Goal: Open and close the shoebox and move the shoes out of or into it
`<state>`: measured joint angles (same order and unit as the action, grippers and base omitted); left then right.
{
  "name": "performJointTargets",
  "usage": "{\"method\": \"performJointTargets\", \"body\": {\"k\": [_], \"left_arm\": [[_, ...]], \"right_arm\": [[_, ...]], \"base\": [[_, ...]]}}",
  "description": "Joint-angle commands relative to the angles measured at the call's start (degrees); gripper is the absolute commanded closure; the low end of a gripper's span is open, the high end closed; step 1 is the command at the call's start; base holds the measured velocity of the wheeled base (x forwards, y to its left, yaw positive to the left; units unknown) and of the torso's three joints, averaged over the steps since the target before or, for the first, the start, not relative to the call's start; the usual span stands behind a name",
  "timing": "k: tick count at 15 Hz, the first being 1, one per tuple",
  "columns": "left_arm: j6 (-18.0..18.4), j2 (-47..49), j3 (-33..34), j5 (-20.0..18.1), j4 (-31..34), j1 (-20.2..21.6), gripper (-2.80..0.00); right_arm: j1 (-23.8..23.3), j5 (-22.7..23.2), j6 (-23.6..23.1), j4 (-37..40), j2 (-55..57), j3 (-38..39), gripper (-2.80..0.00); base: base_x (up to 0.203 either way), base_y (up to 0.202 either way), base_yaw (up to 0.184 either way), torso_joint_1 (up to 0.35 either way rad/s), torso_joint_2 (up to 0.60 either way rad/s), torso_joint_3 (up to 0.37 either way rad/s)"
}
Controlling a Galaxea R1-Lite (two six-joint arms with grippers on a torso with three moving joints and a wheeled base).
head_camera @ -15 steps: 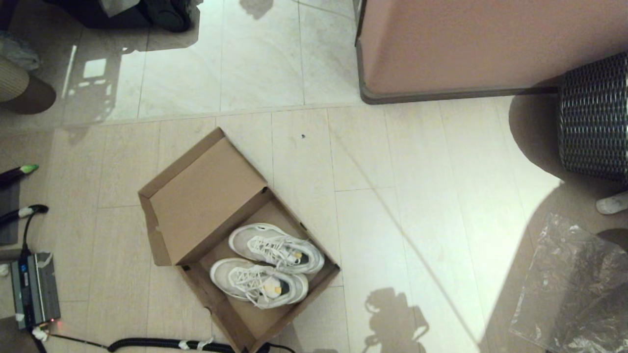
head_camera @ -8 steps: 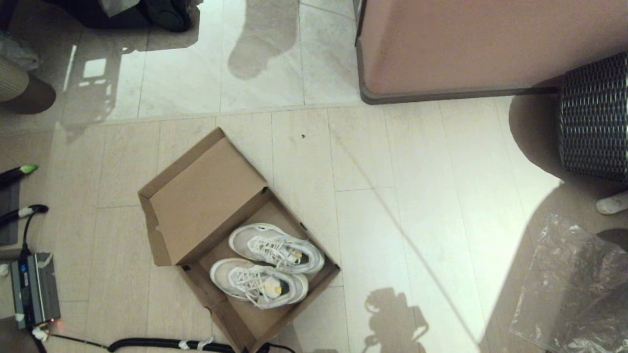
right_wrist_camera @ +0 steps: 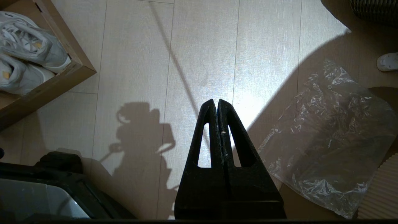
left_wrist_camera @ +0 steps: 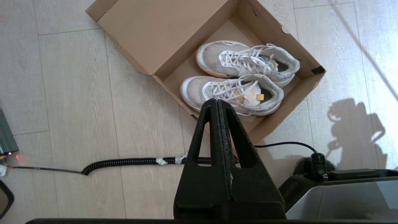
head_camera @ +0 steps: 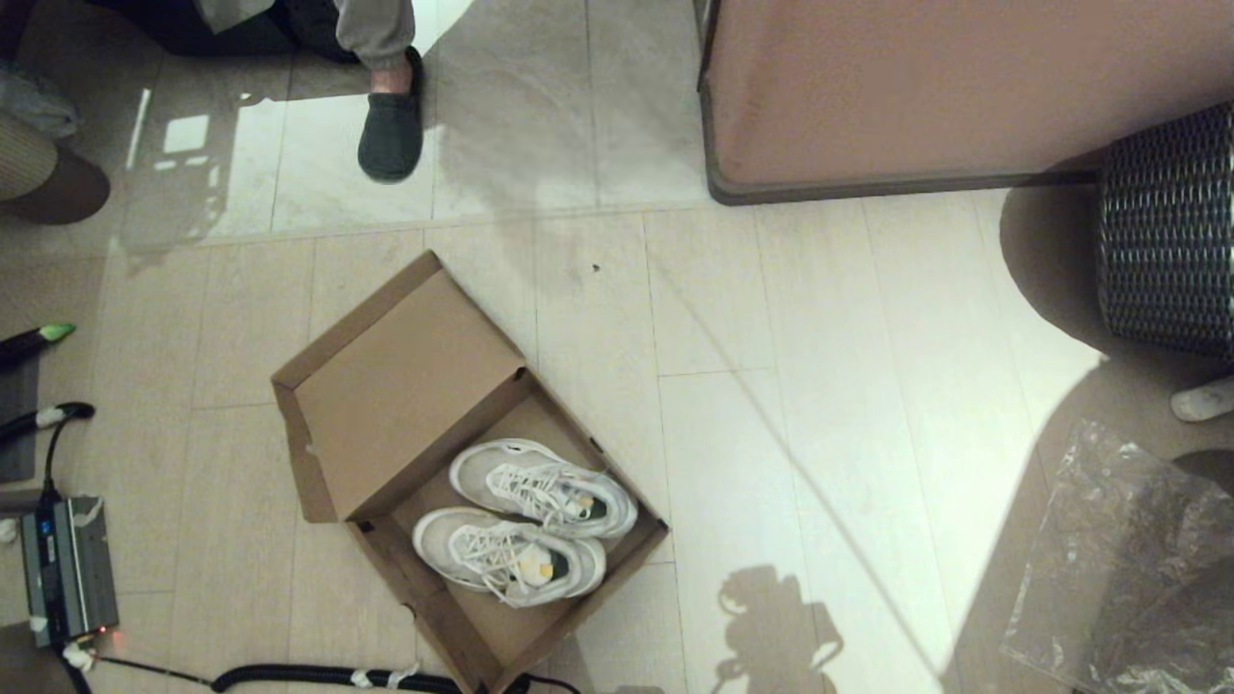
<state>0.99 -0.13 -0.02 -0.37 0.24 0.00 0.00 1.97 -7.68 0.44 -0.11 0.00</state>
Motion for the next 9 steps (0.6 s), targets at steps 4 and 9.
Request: {"method": "performJointTargets", "body": {"k": [4,9], "left_arm": [[0.07,0.05,-0.06,0.02,0.01,0.0,0.0],[0.07,0.05,-0.06,0.02,0.11,0.0,0.0]], "right_arm": [[0.0,0.05,-0.14,0.0,0.11,0.0,0.0],[0.0,0.13,0.03,0.0,0.11,0.0,0.0]], "base": [[-0.001,-0.002,0.025,0.001,0.0,0.002],[-0.001,-0.008,0.168,0.003,0.0,0.002]]}}
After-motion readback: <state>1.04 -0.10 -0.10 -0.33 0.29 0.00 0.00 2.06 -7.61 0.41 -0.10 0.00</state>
